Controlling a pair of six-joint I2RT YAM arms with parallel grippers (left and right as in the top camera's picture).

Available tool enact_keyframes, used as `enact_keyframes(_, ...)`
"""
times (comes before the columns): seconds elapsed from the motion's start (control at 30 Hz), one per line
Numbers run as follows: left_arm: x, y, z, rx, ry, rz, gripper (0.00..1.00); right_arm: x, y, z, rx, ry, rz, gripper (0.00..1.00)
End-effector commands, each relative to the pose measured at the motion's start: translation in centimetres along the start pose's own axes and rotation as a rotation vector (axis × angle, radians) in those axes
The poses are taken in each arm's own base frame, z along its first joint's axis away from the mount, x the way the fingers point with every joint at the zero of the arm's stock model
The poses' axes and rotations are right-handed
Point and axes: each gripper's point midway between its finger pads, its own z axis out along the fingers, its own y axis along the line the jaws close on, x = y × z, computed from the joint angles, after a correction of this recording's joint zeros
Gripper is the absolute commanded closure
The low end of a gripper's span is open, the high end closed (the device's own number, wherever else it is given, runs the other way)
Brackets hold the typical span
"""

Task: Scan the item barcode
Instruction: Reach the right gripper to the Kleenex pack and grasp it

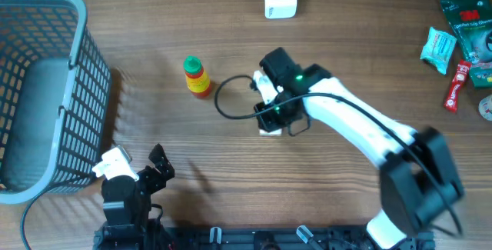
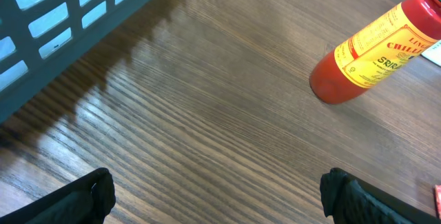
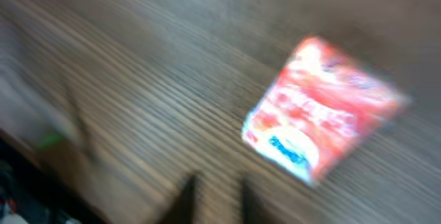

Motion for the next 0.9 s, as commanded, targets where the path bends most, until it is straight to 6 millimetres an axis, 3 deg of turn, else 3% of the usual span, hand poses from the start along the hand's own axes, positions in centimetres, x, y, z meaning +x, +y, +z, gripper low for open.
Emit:
enact_keyframes(0.0, 0.0, 0.2, 0.1, -0.008, -0.007, 0.000, 0.00, -2.1, -0.6, -5.9, 0.117, -0.194, 0.136, 0.21)
enact_keyframes(0.1, 0.0, 0.2, 0.1, -0.008, -0.007, 0.000, 0.00, -2.3, -1.8, -5.5, 0.125, -0.210, 0.249, 0.17)
enact_keyframes(0.27, 0.0, 0.2, 0.1, -0.008, -0.007, 0.000, 0.00, -0.3, -6.9, -3.0, 0.239, -0.214, 0.491, 0.34)
enact_keyframes(0.43, 0.0, 0.2, 0.1, -0.008, -0.007, 0.000, 0.00, -0.2, -7.2, -0.5, 0.191, -0.238, 0.497, 0.38)
enact_keyframes(0.63, 0.0, 0.2, 0.1, -0.008, -0.007, 0.000, 0.00, -0.3, -6.0, 2.9, 0.057, -0.214, 0.482, 0.43)
enact_keyframes(0.87, 0.0, 0.2, 0.1, -0.008, -0.007, 0.000, 0.00, 1.0, -7.4, 6.3, 0.094, -0.125, 0.504, 0.45)
